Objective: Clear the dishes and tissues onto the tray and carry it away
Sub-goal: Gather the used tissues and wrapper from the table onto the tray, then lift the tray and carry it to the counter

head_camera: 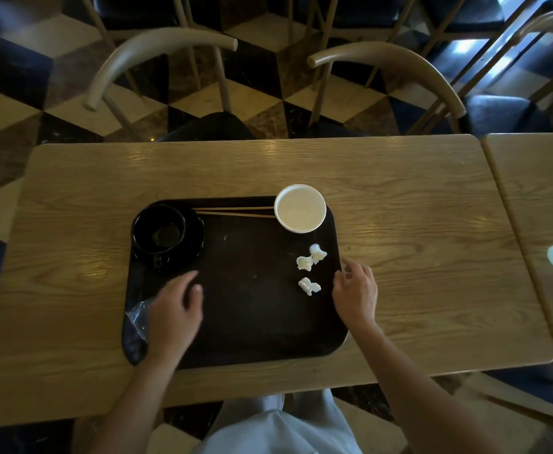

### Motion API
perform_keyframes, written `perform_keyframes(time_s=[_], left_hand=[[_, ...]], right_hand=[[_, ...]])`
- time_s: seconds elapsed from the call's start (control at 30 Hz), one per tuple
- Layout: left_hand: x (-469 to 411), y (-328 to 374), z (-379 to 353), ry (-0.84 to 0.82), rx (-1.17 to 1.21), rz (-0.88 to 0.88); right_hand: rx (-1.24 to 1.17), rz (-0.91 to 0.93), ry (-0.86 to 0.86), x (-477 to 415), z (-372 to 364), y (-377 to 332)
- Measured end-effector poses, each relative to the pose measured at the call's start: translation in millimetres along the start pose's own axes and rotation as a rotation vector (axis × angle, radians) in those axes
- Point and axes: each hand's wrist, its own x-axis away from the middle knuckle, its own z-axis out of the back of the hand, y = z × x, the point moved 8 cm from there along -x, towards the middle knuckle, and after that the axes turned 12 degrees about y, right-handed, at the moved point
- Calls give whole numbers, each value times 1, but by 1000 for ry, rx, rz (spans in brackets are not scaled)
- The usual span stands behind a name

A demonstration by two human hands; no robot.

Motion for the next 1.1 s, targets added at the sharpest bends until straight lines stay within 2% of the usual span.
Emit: perform_keyframes(time_s=[0.1, 0.17, 0.23, 0.3, 0.33, 0.4, 0.63, 0.87, 1.1], left_hand=[[-17, -69, 43, 165, 57, 191], [-29, -119, 57, 190, -17, 298], [-39, -163, 53, 107, -16, 451], [-43, -193, 37, 3, 102, 616], [-46, -200, 29, -40, 150, 641], [-52, -202, 18, -85, 197, 589], [-63, -185, 12, -33, 158, 352], [-68, -182, 13, -3, 118, 277], [-63, -181, 13, 59, 224, 275]], right_hand=[[-4, -16, -23, -4, -4, 5], [12, -9, -38, -7, -9, 7], [27, -5, -59, -11, -14, 8], [44, 4, -75, -13, -21, 8], [54, 11, -77, -15, -24, 8], [72, 24, -80, -17, -28, 8], [121, 31, -18, -19, -40, 9], [132, 24, 38, -20, -41, 14], [66, 71, 55, -26, -33, 14]])
